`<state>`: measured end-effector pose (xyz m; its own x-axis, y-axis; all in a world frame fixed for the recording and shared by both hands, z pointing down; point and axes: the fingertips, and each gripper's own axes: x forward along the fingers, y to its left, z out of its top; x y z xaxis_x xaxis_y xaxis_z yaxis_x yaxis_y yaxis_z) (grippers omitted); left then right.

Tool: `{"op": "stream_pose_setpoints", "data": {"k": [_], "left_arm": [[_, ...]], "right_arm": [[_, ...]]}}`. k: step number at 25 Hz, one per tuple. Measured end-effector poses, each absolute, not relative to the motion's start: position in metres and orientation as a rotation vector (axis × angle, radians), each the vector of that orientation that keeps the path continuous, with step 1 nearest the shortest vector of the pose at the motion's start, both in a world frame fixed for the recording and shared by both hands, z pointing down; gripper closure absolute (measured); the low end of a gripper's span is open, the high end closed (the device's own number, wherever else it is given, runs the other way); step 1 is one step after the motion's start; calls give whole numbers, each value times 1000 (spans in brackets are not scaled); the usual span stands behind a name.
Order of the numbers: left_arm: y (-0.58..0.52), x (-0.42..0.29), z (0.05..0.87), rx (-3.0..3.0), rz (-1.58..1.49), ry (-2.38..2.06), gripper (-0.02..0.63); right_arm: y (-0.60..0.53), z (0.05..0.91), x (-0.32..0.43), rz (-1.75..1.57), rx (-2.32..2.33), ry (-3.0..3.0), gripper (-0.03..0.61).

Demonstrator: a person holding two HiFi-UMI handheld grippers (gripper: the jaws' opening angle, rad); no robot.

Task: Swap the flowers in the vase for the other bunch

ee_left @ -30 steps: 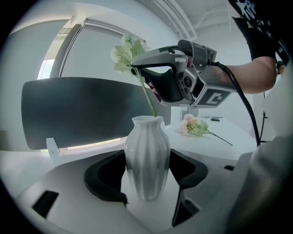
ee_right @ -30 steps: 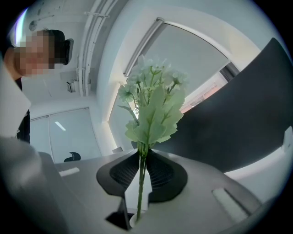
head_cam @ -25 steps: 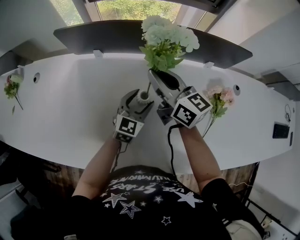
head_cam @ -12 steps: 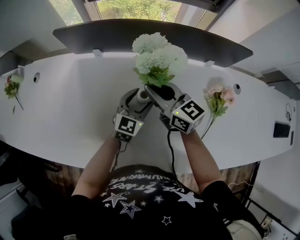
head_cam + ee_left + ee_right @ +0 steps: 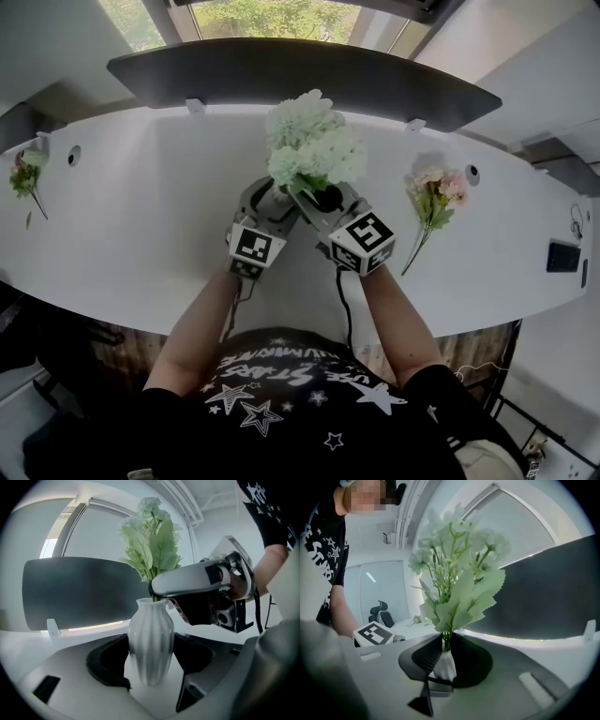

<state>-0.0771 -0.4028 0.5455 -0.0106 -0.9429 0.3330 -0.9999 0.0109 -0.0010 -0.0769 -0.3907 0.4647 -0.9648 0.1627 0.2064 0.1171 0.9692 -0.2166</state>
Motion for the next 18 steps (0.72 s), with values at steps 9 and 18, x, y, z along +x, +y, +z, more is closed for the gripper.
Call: {"op": "stream_pose_setpoints", "data": {"k": [9, 18], "left_arm": [[-402, -78, 546, 2018, 346, -2046, 310], [-403, -77, 547, 2016, 329, -2039, 310]], "right_arm": [[-392, 468, -70, 318, -69, -2917, 497], [-392, 474, -56, 420, 9, -2911, 469]]}}
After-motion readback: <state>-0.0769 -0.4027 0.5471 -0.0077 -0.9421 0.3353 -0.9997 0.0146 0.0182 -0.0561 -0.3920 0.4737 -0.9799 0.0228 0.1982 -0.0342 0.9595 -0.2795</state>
